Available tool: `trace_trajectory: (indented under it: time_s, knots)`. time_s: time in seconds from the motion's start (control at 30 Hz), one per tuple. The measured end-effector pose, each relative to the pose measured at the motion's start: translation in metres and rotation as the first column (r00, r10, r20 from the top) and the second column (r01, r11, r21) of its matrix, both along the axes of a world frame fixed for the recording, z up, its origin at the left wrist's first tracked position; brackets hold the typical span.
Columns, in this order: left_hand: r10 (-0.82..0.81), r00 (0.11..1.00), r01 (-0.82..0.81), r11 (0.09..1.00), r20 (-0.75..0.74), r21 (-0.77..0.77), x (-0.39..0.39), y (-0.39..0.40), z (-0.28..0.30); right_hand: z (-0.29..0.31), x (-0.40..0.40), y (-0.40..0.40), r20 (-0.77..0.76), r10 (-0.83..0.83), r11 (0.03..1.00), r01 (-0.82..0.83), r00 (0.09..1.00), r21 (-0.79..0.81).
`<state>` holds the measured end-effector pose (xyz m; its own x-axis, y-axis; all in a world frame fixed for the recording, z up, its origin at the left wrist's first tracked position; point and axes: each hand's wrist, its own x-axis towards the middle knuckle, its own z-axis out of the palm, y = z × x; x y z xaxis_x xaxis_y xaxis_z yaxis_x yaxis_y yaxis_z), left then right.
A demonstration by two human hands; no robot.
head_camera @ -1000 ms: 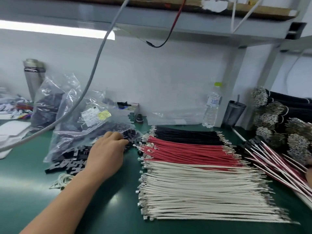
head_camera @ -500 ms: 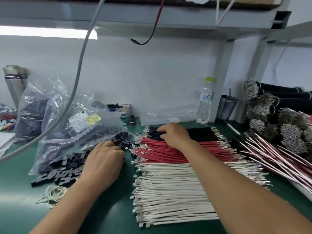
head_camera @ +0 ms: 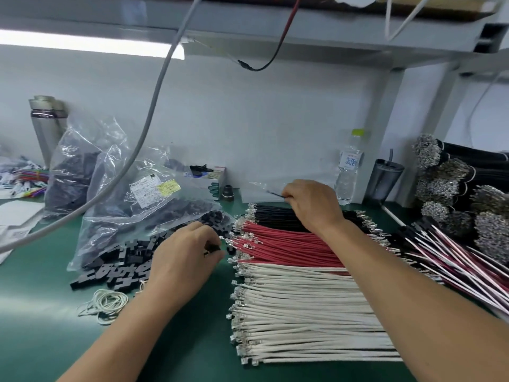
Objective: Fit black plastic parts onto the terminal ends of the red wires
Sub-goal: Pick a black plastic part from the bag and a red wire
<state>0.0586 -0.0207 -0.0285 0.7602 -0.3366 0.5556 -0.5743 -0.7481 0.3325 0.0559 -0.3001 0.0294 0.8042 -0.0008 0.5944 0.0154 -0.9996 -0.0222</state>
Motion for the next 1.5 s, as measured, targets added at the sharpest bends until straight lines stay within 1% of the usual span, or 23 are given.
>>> trace_trajectory:
  time_s: [0.03, 0.07, 0.1, 0.13, 0.2, 0.27, 0.37, 0.43, 0.47, 0.53, 0.6, 0.63, 0.67, 0.73, 0.83, 1.0, 1.2, 1.33, 1.5]
  knots:
    - [-0.028, 0.995, 0.014, 0.99, -0.1, -0.143, -0.001, -0.001, 0.0, 0.006, -0.003, -0.002, 0.037, -0.003, 1.0, 0.002, 0.999, 0.015]
    - [-0.096, 0.973, 0.026, 0.949, -0.211, -0.313, -0.001, -0.003, 0.001, 0.011, -0.004, -0.005, 0.064, -0.012, 0.999, 0.009, 0.998, 0.045]
    - [-0.184, 0.935, 0.017, 0.878, -0.305, -0.478, -0.002, -0.004, 0.002, 0.017, -0.006, -0.008, 0.075, -0.026, 0.996, 0.02, 0.997, 0.086]
    - [-0.261, 0.895, -0.011, 0.796, -0.361, -0.605, -0.003, -0.005, 0.004, 0.023, -0.007, -0.011, 0.077, -0.036, 0.991, 0.025, 0.996, 0.131]
    - [-0.365, 0.833, -0.074, 0.67, -0.415, -0.739, -0.006, -0.004, 0.008, 0.039, -0.012, -0.015, 0.127, -0.033, 0.977, 0.005, 0.991, 0.215]
    - [-0.444, 0.78, -0.11, 0.597, -0.441, -0.795, -0.007, -0.002, 0.012, 0.057, -0.019, -0.016, 0.265, -0.026, 0.959, -0.051, 0.964, 0.279]
    - [-0.519, 0.73, -0.117, 0.547, -0.445, -0.829, -0.008, 0.0, 0.015, 0.087, -0.032, -0.013, 0.447, -0.031, 0.941, -0.125, 0.894, 0.315]
    - [-0.565, 0.706, -0.103, 0.514, -0.426, -0.852, -0.01, 0.0, 0.015, 0.102, -0.045, -0.006, 0.532, -0.01, 0.949, -0.16, 0.847, 0.273]
    - [-0.582, 0.698, -0.087, 0.509, -0.417, -0.856, -0.01, 0.0, 0.015, 0.104, -0.053, 0.0, 0.547, 0.025, 0.956, -0.179, 0.837, 0.231]
    - [-0.592, 0.702, -0.023, 0.537, -0.396, -0.843, -0.013, -0.003, 0.015, 0.094, -0.07, 0.018, 0.488, 0.123, 0.971, -0.207, 0.864, 0.122]
    - [-0.591, 0.72, 0.053, 0.57, -0.364, -0.82, -0.017, -0.005, 0.015, 0.063, -0.086, 0.038, 0.359, 0.208, 0.973, -0.228, 0.91, 0.016]
    - [-0.593, 0.726, 0.086, 0.58, -0.348, -0.81, -0.019, -0.007, 0.014, 0.043, -0.093, 0.046, 0.304, 0.237, 0.969, -0.246, 0.923, -0.008]
    - [-0.598, 0.728, 0.114, 0.588, -0.336, -0.8, -0.02, -0.008, 0.014, 0.025, -0.098, 0.052, 0.268, 0.258, 0.964, -0.267, 0.928, -0.002]
    - [-0.613, 0.716, 0.149, 0.602, -0.334, -0.784, -0.021, -0.01, 0.012, -0.004, -0.104, 0.058, 0.248, 0.273, 0.952, -0.298, 0.929, 0.068]
    - [-0.614, 0.703, 0.161, 0.629, -0.359, -0.761, -0.02, -0.012, 0.011, -0.023, -0.102, 0.058, 0.253, 0.282, 0.933, -0.327, 0.925, 0.152]
    - [-0.615, 0.702, 0.17, 0.633, -0.358, -0.755, -0.026, -0.014, 0.012, -0.029, -0.103, 0.056, 0.248, 0.309, 0.913, -0.36, 0.918, 0.194]
    - [-0.649, 0.676, 0.16, 0.591, -0.349, -0.791, -0.03, -0.014, 0.015, -0.03, -0.103, 0.056, 0.234, 0.328, 0.9, -0.378, 0.915, 0.218]
    - [-0.667, 0.672, 0.192, 0.578, -0.323, -0.793, -0.028, -0.015, 0.013, -0.031, -0.103, 0.056, 0.252, 0.315, 0.902, -0.371, 0.915, 0.221]
    - [-0.661, 0.667, 0.18, 0.591, -0.343, -0.786, -0.028, -0.015, 0.012, -0.029, -0.104, 0.058, 0.222, 0.328, 0.9, -0.375, 0.918, 0.222]
